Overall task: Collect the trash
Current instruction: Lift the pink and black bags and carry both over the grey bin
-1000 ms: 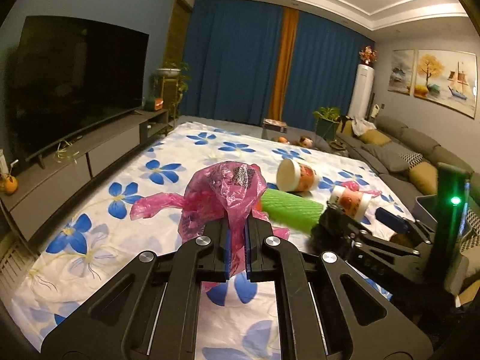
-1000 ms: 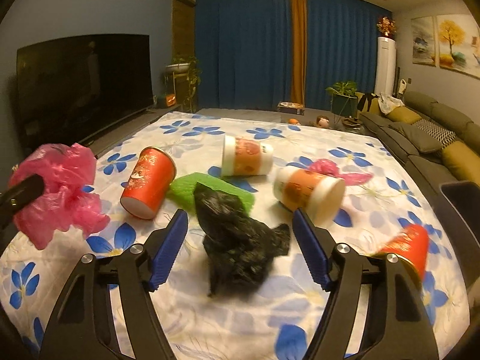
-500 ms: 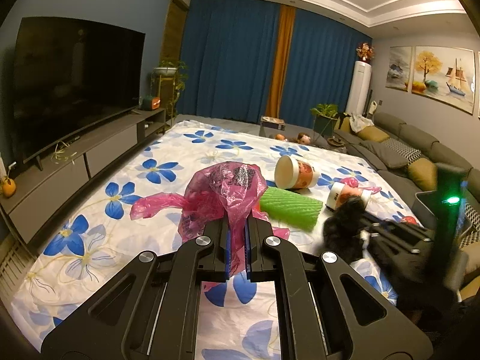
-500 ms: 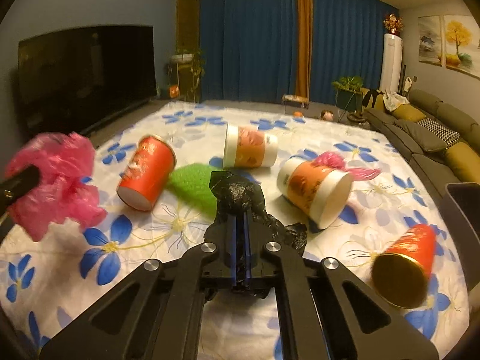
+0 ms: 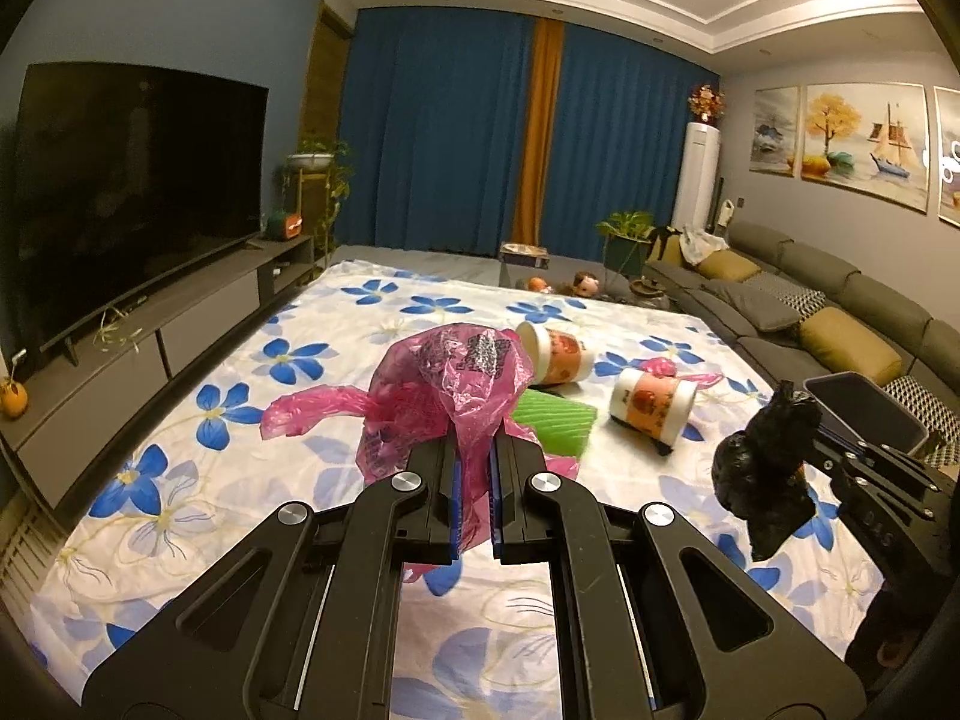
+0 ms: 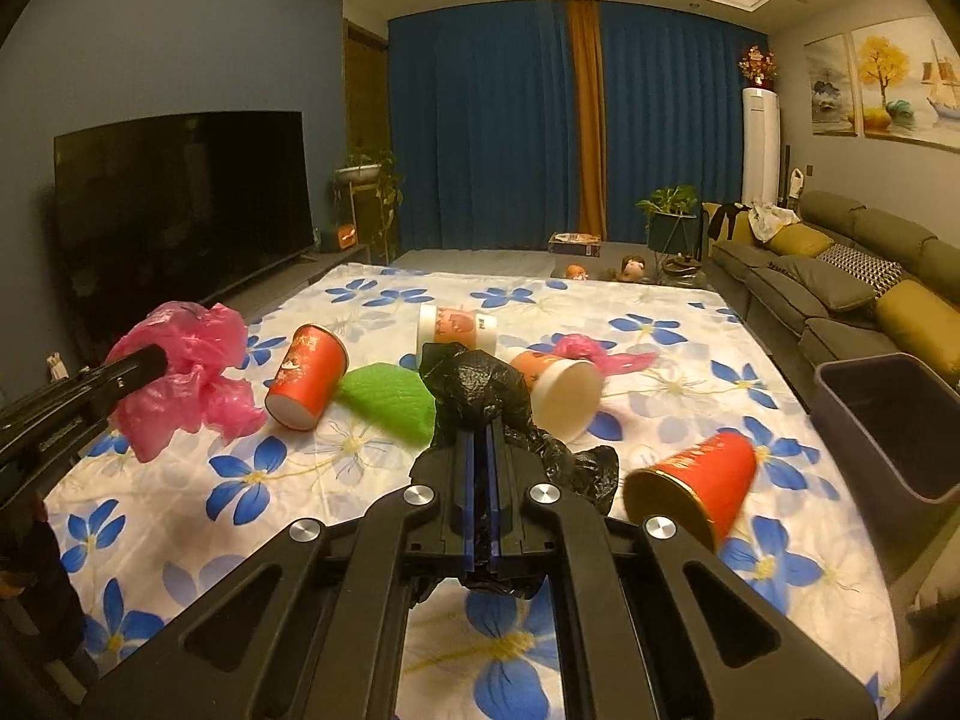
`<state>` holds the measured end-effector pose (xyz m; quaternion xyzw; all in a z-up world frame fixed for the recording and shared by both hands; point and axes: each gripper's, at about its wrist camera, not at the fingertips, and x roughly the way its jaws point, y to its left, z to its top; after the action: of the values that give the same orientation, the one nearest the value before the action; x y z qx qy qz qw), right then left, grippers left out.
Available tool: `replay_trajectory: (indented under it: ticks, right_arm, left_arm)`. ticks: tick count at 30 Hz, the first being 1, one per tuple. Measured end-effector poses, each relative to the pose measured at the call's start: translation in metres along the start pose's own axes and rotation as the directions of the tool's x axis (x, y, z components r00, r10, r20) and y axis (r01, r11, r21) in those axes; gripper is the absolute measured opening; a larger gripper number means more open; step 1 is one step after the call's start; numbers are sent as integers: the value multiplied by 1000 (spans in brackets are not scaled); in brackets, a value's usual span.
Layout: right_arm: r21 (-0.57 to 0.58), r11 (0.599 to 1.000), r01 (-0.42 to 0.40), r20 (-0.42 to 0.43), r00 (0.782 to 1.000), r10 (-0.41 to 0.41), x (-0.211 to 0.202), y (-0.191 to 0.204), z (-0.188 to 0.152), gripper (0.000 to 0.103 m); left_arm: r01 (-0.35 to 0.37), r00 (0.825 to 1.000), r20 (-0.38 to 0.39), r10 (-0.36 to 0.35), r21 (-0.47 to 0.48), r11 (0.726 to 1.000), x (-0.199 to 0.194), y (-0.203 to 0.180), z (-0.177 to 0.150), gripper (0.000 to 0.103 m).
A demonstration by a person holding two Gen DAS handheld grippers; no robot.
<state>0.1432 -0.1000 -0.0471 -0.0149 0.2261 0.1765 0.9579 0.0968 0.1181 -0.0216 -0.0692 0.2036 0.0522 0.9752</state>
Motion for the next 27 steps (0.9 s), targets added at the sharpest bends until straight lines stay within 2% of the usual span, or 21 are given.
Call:
replay_trajectory:
  ticks: [12,27]
  right_arm:
    - [42,998,37,56,998,-40,-44,-40,-1,4]
    - [65,994,86,113,989,-93,-78,-88,8,4]
  left_arm:
    - [34,999,20,-36,68,997,-15,-44,1,6]
    - [158,987,14,-161,111,981,-9,-107,4,6]
